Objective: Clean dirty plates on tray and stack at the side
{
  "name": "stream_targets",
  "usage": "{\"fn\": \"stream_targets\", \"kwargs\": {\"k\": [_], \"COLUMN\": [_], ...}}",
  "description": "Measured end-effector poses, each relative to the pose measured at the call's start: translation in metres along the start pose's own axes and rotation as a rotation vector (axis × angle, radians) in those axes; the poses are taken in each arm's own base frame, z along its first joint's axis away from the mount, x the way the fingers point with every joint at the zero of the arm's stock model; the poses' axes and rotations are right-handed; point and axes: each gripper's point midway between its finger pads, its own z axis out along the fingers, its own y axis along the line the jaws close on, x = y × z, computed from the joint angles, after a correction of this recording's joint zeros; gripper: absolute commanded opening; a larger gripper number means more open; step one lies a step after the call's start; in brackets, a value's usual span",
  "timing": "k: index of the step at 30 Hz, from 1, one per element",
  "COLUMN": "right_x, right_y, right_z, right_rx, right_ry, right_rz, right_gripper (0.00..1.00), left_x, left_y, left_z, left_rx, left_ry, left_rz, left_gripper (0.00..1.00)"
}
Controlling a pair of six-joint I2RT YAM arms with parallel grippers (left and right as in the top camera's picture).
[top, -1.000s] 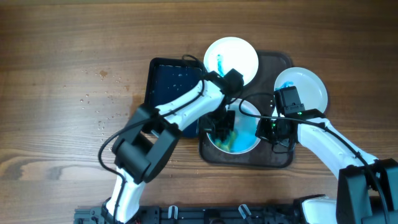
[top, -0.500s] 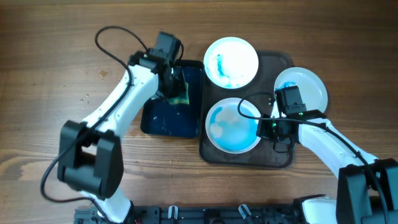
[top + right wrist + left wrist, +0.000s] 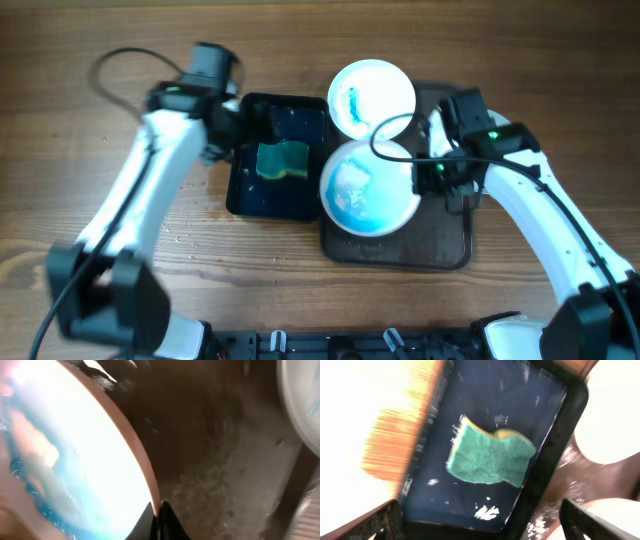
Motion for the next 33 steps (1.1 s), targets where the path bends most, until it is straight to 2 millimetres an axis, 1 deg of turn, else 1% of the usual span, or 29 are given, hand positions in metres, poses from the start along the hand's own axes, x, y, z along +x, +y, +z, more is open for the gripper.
{"fn": "stream_targets", "kwargs": {"k": [2, 4, 5, 7, 9, 11, 13, 16, 18, 20, 23, 25, 28, 33], "right_x": [-0.016, -0.032, -0.044, -0.061, -0.080, -0.096, -0.110, -0.118, -0.122, -0.127, -0.126, -0.125, -0.118, -0.111], "right_y": [0.018, 0.041, 0.056, 0.075, 0.095, 0.111, 0.125, 0.136, 0.143, 0.151, 0.160, 0.165, 0.178, 0.189], "right_z": [-0.014, -0.027, -0.033, -0.039, -0.041, -0.037, -0.027, -0.019, -0.027, -0.040, -0.058, -0.066, -0.077, -0.086], "right_rx": [-0.006, -0.028, -0.047, -0.062, -0.052, -0.021, 0.029, 0.122, 0.212, 0.291, 0.422, 0.480, 0.567, 0.664], "right_ry": [-0.058, -0.127, -0.189, -0.279, -0.383, -0.465, -0.540, -0.615, -0.697, -0.782, -0.867, -0.899, -0.932, -0.948], "right_rz": [-0.064, -0.128, -0.166, -0.197, -0.227, -0.249, -0.274, -0.308, -0.340, -0.377, -0.459, -0.501, -0.594, -0.705], "right_gripper": [0.04, 0.04, 0.04, 0.04, 0.04, 0.04, 0.04, 0.04, 0.04, 0.04, 0.04, 0.04, 0.04, 0.04], "left_x": [-0.011, -0.016, -0.019, -0.020, -0.021, -0.021, -0.018, -0.014, -0.014, -0.014, -0.014, -0.014, -0.014, -0.014], "left_y": [0.014, 0.030, 0.040, 0.050, 0.058, 0.065, 0.067, 0.068, 0.068, 0.068, 0.068, 0.068, 0.068, 0.068], "left_z": [-0.030, -0.053, -0.067, -0.083, -0.093, -0.101, -0.104, -0.102, -0.103, -0.103, -0.102, -0.103, -0.103, -0.102], "left_rx": [0.022, 0.031, 0.034, 0.040, 0.041, 0.039, 0.037, 0.032, 0.032, 0.032, 0.032, 0.033, 0.032, 0.032], "left_ry": [-0.061, -0.108, -0.138, -0.173, -0.197, -0.213, -0.212, -0.194, -0.194, -0.194, -0.194, -0.194, -0.194, -0.194], "left_rz": [-0.052, -0.100, -0.130, -0.162, -0.186, -0.207, -0.213, -0.216, -0.216, -0.216, -0.216, -0.216, -0.216, -0.216], "left_gripper": [1.00, 1.00, 1.00, 1.00, 1.00, 1.00, 1.00, 1.00, 1.00, 1.00, 1.00, 1.00, 1.00, 1.00]}}
